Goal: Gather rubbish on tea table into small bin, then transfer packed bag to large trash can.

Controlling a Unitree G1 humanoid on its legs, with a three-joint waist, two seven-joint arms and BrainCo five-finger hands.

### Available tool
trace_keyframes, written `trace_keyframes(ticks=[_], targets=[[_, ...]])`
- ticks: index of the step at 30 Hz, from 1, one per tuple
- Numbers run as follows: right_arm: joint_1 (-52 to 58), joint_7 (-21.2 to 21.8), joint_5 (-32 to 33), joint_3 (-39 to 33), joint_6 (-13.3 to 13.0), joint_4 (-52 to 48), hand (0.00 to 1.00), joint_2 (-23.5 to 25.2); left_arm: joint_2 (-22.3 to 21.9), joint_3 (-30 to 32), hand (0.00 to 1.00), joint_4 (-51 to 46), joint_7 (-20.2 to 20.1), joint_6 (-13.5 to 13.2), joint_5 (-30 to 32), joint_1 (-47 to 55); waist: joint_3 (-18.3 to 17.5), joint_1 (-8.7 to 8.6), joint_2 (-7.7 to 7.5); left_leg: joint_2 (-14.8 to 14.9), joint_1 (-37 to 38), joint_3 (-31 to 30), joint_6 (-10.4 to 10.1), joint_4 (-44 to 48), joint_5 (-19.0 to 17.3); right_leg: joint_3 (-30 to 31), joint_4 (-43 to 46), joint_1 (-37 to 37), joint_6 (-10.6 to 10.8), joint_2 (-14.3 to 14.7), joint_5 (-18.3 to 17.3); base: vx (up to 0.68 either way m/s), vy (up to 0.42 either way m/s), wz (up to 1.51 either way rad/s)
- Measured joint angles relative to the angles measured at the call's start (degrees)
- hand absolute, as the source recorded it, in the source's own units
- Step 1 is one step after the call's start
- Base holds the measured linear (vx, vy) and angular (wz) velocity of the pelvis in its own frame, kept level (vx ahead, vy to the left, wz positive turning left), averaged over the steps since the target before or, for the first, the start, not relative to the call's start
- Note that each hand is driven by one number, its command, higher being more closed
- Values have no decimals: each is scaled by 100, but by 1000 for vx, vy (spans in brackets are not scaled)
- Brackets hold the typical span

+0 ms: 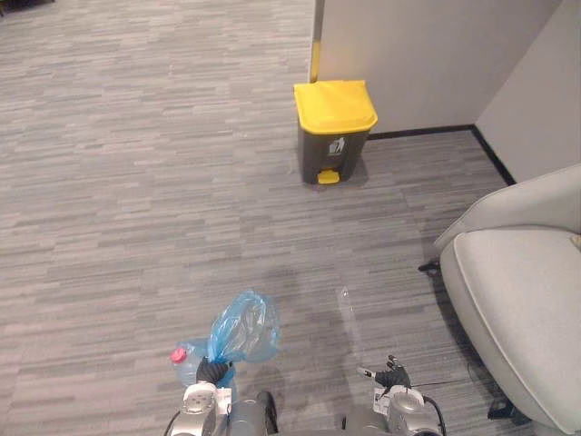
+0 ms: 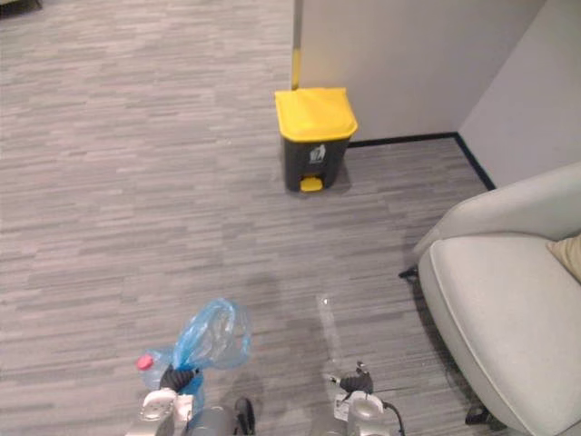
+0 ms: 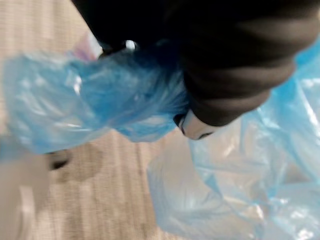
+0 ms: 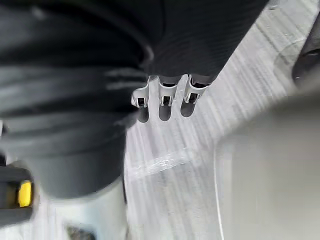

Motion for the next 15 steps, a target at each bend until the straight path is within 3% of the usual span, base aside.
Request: trace_keyframes(ticks=[1,2,3,4,5,8,11,12,13,15], targets=[[-23,-2,-1,19,-3,-12,0,2,10,1,100,1,0,-2,-11,-15,-6,-16,-12,9,70,-1,-23,-50,-14,-119,-274,-98,-16,39,17,352,-174,-2],[-33,-3,-1,35,-21,-5,0,8,44,-1,100,1,-3,-8,-21,-66,-39,-64,-108,0,251,-16,-281,-197,-151,-348,-1400,-242,-58,195,409,338,-170,6],[-22,-1,-6,88,-38,134,0,-54,66,10,100,121,4,-5,-25,-121,-27,-101,-290,-132,409,-126,-467,-295,-223,-347,-2021,-160,-565,281,924,365,-160,-5],[-53,1,-9,87,-33,200,0,-68,30,-6,100,196,0,5,-23,-195,-9,-78,-205,-89,476,-218,-452,-367,-210,-382,-2099,-121,-534,349,935,356,-128,-35],[-74,-13,-12,32,-38,226,0,-172,-34,-10,100,266,-30,0,-20,-200,-15,-66,-8,41,435,-522,-439,-475,-151,-348,-2156,-112,-597,556,852,333,-117,-35],[39,-12,9,-330,-11,240,0,-199,-109,-3,100,348,-38,-2,-4,-288,11,-184,62,198,538,-739,-593,-138,-61,-508,-1955,129,-758,605,456,395,-157,3],[243,-12,8,-229,12,145,0,-190,-292,70,100,119,-50,-25,32,-291,17,-148,62,626,-178,-883,-841,2186,187,-661,-2660,1092,-827,740,408,352,-116,27],[248,-8,10,-136,11,87,0,-192,-366,69,100,30,-56,-24,32,-240,9,-107,89,813,-568,-865,-743,3118,242,-648,-2852,1310,-852,785,392,301,-15,-10],[260,-6,15,-74,12,78,0,-172,-440,73,100,-73,-59,-21,30,-187,8,-46,99,953,-1002,-781,-624,3866,-17,-586,-3015,1577,-897,814,337,283,52,-25],[252,-4,31,-121,14,-1,0,-45,-499,109,100,-158,-76,-13,29,-40,22,31,61,978,-1528,-563,-508,3798,-289,-463,-3204,1925,-848,756,298,313,96,-36]])
